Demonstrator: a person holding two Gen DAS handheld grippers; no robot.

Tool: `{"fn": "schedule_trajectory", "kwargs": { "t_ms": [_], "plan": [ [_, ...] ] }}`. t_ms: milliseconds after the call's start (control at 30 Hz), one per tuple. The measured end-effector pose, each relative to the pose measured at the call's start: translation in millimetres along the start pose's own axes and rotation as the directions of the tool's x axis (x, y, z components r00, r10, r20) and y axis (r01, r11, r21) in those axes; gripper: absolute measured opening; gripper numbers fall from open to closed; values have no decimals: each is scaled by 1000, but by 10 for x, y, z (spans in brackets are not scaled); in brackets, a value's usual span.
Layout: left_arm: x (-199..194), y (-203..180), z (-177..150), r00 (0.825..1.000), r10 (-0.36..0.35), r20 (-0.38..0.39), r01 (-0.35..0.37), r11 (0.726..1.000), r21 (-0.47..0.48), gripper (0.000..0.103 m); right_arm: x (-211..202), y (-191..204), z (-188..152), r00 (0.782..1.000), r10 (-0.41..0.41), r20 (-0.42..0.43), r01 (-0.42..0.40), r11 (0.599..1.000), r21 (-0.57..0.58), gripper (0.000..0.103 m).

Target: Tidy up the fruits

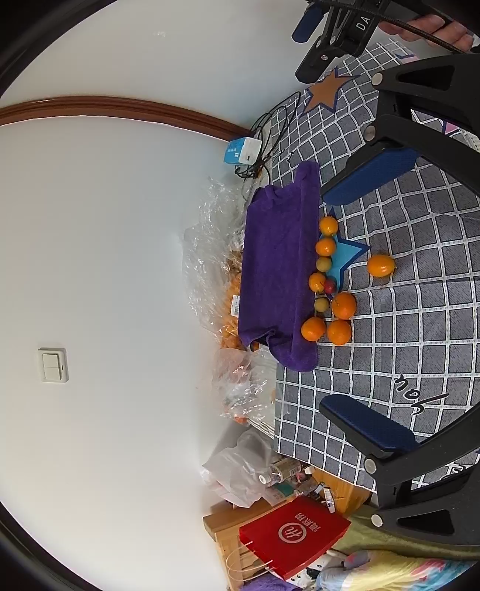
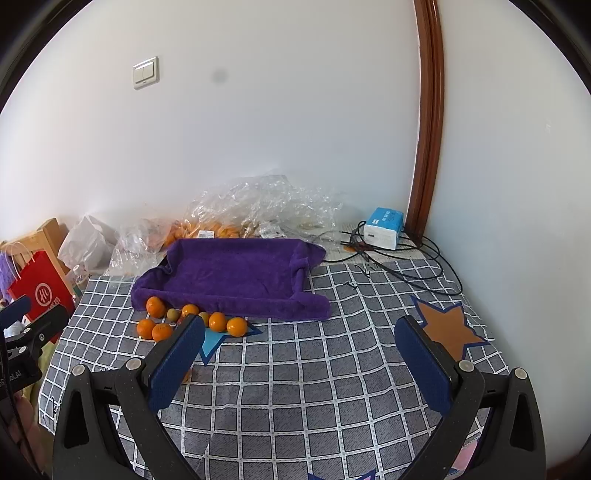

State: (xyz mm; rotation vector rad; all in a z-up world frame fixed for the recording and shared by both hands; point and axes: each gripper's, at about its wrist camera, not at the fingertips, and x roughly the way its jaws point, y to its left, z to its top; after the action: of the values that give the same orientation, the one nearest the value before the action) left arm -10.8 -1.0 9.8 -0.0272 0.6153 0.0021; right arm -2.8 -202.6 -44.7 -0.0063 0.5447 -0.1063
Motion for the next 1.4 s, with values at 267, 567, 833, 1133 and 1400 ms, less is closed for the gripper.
{"fn": "schedule_trajectory", "kwargs": {
  "t_ms": [267,567,833,1133,1400],
  "plan": [
    [-14,35,9,1000,-1,2,1,1000,-7,103,-16,22,-5,1000,1,2,-1,1000,-5,101],
    [-22,43,10,1000,0,0,0,1000,-5,103,-18,26,-6,1000,1,0,-1,1000,0,101],
    [-24,60,10,1000,1,-4,-1,1000,-6,103,-2,14,-15,1000,-1,-3,1,1000,-5,101],
    [-22,94,15,1000,7,-6,-7,1000,-12,103,25,41,-65,1000,-6,2,6,1000,-27,101],
    [37,127,43,1000,4,-3,-4,1000,-15,103,101,107,-80,1000,12,-3,-13,999,-39,101]
  ]
}}
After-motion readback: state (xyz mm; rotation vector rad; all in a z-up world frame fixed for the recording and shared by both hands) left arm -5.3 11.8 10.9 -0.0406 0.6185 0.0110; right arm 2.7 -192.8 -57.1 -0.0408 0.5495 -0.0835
